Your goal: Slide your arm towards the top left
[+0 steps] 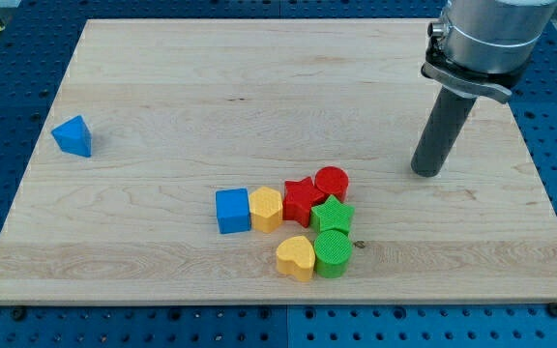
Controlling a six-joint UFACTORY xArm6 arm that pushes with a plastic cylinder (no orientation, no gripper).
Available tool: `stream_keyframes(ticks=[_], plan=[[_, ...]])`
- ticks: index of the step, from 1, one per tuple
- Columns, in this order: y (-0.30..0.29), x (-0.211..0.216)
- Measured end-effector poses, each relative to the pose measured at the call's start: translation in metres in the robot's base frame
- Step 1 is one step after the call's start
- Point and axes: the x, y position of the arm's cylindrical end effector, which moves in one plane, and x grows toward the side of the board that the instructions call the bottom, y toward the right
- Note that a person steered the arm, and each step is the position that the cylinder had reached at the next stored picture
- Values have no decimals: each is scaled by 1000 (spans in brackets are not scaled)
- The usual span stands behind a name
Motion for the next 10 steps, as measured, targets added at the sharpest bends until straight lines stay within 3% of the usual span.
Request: stream_keyframes(ticks=[1,2,3,4,5,7,8,9,10], plan=[[0,0],[-36,-14],[-128,-40],[-173,-59],[-174,-68],[-257,-185],[-268,-186],[-358,-187],[-367,-187]])
